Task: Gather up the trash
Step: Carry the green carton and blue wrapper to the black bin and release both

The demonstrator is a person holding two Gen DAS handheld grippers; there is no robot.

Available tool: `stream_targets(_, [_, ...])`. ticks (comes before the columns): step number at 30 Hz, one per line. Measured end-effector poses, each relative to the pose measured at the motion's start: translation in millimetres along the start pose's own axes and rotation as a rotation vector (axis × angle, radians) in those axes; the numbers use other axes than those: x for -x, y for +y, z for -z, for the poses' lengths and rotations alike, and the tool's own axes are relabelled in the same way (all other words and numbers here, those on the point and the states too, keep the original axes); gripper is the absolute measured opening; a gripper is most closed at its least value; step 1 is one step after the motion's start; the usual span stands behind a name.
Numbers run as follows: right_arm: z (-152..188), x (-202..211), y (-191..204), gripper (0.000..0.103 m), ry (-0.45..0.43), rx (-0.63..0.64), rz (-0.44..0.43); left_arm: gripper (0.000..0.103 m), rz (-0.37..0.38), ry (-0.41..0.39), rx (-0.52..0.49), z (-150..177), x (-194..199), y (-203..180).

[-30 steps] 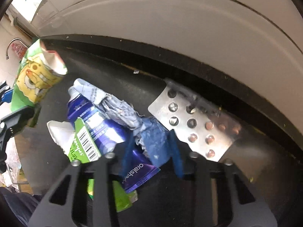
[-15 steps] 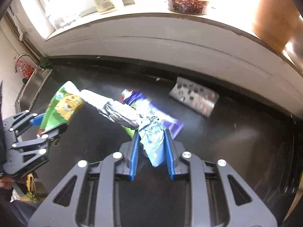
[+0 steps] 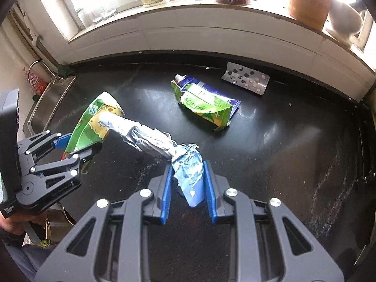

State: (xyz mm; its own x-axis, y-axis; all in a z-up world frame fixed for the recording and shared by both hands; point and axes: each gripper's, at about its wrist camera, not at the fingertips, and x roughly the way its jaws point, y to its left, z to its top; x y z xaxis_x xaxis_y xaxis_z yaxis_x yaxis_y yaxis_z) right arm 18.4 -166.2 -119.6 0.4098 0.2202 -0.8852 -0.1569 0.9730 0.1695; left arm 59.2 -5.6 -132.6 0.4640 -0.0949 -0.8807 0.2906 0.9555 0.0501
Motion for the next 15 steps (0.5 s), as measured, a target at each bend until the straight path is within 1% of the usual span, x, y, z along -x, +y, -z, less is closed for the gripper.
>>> stream_targets(4, [-4, 4, 12, 0.026, -0.014, 0.015, -0.006, 0.04, -0.01, -0.011, 0.014, 7, 8, 8])
stream_targets(7, [-10, 4, 30, 0.026, -0.02, 0.052, -0.028, 0.04, -0.029, -0.025, 0.054, 13, 18, 23])
stream_targets(10, [-19, 0, 62, 0.026, -0.022, 0.115, -0.065, 0.04, -0.058, -0.034, 0.113, 24, 29, 44])
stream_targets(12, [-26, -5, 94, 0.026, -0.023, 0.172, -0.104, 0.04, -0.089, -0.037, 0.159, 35, 38, 65])
stream_targets(15, [-32, -13, 144, 0.026, -0.023, 0.259, -0.164, 0.04, -0.154, -0.036, 0.251, 61, 52, 101])
